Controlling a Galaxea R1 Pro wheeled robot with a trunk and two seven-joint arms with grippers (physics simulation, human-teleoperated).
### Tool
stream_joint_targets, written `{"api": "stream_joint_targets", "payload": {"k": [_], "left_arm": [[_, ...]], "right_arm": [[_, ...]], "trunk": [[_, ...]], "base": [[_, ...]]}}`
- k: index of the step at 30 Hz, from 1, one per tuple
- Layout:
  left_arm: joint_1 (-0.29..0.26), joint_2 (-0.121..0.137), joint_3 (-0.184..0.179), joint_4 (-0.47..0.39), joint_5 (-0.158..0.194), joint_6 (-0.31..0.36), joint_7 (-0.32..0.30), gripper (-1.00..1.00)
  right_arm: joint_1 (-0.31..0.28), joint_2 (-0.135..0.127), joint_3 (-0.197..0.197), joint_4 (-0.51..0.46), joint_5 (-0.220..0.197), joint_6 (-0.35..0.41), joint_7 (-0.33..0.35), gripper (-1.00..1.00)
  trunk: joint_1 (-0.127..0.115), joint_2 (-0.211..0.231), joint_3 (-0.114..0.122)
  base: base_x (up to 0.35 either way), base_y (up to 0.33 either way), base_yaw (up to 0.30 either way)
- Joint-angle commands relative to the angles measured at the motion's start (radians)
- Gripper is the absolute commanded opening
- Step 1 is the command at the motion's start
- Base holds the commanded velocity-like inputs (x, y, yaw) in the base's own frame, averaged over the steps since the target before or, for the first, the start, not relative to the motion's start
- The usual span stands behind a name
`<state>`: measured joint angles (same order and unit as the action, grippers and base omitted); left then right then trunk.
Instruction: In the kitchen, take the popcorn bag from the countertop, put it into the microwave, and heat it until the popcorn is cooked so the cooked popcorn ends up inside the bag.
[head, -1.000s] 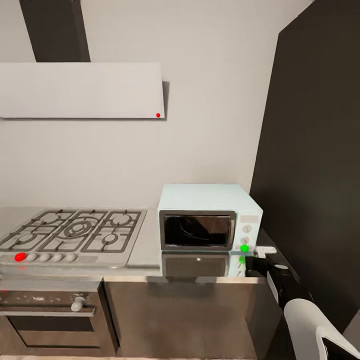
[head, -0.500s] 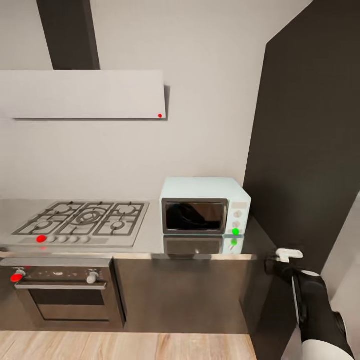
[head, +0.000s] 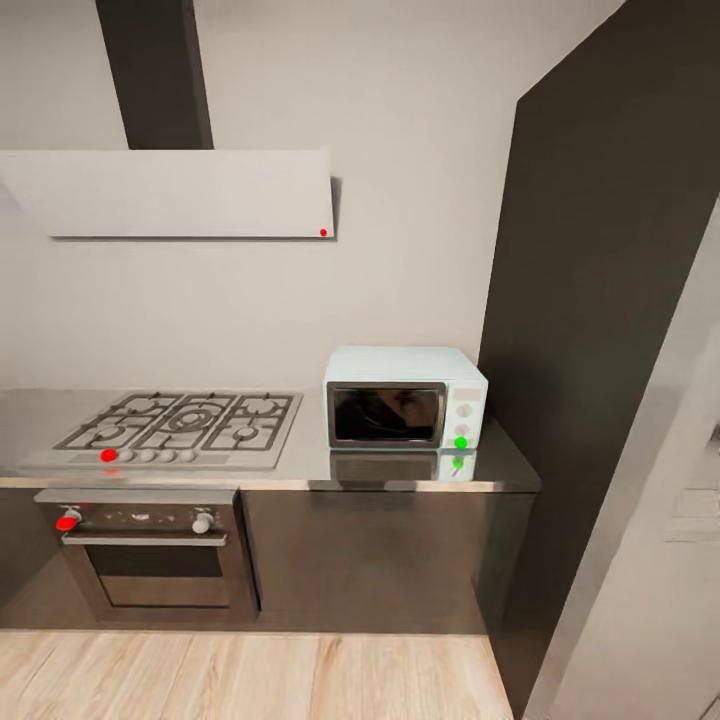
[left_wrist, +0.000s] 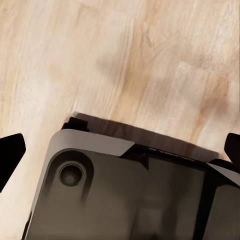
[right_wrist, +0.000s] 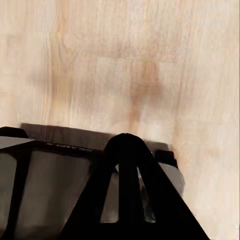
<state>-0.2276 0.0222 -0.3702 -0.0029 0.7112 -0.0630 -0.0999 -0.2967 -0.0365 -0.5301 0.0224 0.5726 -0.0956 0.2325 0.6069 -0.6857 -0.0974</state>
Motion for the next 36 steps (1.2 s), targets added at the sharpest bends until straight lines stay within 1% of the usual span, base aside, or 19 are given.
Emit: {"api": "stream_joint_targets", "payload": {"k": [1, 3, 5, 6, 8, 11, 15, 16, 17, 19, 20, 22, 24, 26, 27, 36], "left_arm": [[-0.001, 0.0, -0.009, 0.002, 0.01, -0.003, -0.004, 1.0], [-0.001, 0.001, -0.009, 0.003, 0.007, -0.003, -0.004, 1.0], [-0.001, 0.004, -0.01, 0.002, 0.004, -0.003, -0.004, 1.0], [-0.001, 0.006, -0.01, 0.003, 0.003, -0.003, -0.003, 1.0], [-0.001, 0.009, -0.01, 0.003, 0.002, -0.003, 0.001, 1.0], [-0.001, 0.049, -0.012, 0.003, 0.0, -0.001, 0.021, 1.0], [0.008, 0.091, -0.013, 0.003, -0.002, 0.003, 0.023, 1.0], [0.011, 0.108, -0.013, 0.003, -0.002, 0.003, 0.023, 1.0], [0.016, 0.117, -0.013, 0.003, -0.003, 0.002, 0.023, 1.0], [0.027, 0.127, -0.014, 0.003, -0.003, 0.001, 0.023, 1.0], [0.028, 0.127, -0.016, 0.003, -0.004, 0.001, 0.023, 1.0], [0.029, 0.12, -0.017, 0.001, -0.013, -0.001, 0.023, 1.0], [0.028, 0.101, -0.016, 0.0, -0.016, -0.003, 0.023, 1.0], [0.029, 0.095, -0.016, 0.0, -0.016, -0.005, 0.023, 1.0], [0.029, 0.067, -0.01, -0.003, -0.016, -0.006, 0.023, 1.0], [0.029, 0.067, -0.01, -0.003, -0.016, -0.006, 0.023, 1.0]], "right_arm": [[0.035, -0.002, -0.011, 0.005, -0.02, -0.014, -0.001, -1.0], [0.109, -0.005, -0.012, 0.008, -0.084, -0.049, -0.003, -1.0], [0.134, -0.019, -0.012, 0.008, -0.124, -0.062, -0.013, -1.0], [0.138, -0.023, -0.011, 0.008, -0.131, -0.064, -0.031, -1.0], [0.14, -0.024, -0.01, 0.008, -0.134, -0.065, -0.043, -1.0], [0.14, -0.024, -0.01, 0.008, -0.134, -0.062, -0.087, -1.0], [0.14, -0.027, -0.01, 0.008, -0.136, -0.065, -0.1, -1.0], [0.14, -0.037, -0.011, 0.008, -0.137, -0.066, -0.101, -1.0], [0.14, -0.05, -0.011, 0.008, -0.138, -0.067, -0.102, -1.0], [0.145, -0.071, -0.011, 0.008, -0.139, -0.069, -0.102, -1.0], [0.147, -0.073, -0.01, 0.009, -0.139, -0.069, -0.102, -1.0], [0.148, -0.064, -0.007, 0.009, -0.134, -0.07, -0.102, -1.0], [0.148, -0.058, -0.005, 0.009, -0.131, -0.071, -0.102, -1.0], [0.148, -0.057, -0.004, 0.009, -0.13, -0.071, -0.102, -1.0], [0.148, -0.013, -0.004, 0.007, -0.126, -0.064, -0.102, -1.0], [0.148, -0.013, -0.004, 0.007, -0.126, -0.064, -0.102, -1.0]], "trunk": [[0.0, -0.001, -0.001], [0.0, -0.001, -0.001], [0.0, -0.001, -0.001], [0.0, -0.001, -0.001], [0.0, -0.001, -0.001], [0.0, -0.001, -0.001], [0.0, -0.001, -0.001], [0.0, -0.001, -0.001], [0.0, -0.001, -0.001], [0.0, -0.001, -0.001], [0.0, -0.001, -0.001], [0.0, -0.001, -0.001], [0.0, -0.001, -0.001], [0.0, -0.001, -0.001], [0.0, -0.001, -0.001], [0.0, -0.001, -0.001]], "base": [[-0.011, 0.0, 0.0], [-0.004, 0.0, 0.0], [-0.001, 0.0, 0.0], [0.0, 0.0, 0.0], [0.0, 0.0, 0.0], [0.0, 0.0, 0.0], [0.0, 0.0, 0.0], [0.0, 0.0, 0.0], [0.0, 0.0, 0.0], [0.0, 0.0, 0.0], [0.0, 0.0, 0.0], [0.0, 0.0, 0.0], [0.0, 0.0, 0.0], [0.0, 0.0, 0.0], [0.0, 0.0, 0.0], [0.0, 0.0, 0.0]]}}
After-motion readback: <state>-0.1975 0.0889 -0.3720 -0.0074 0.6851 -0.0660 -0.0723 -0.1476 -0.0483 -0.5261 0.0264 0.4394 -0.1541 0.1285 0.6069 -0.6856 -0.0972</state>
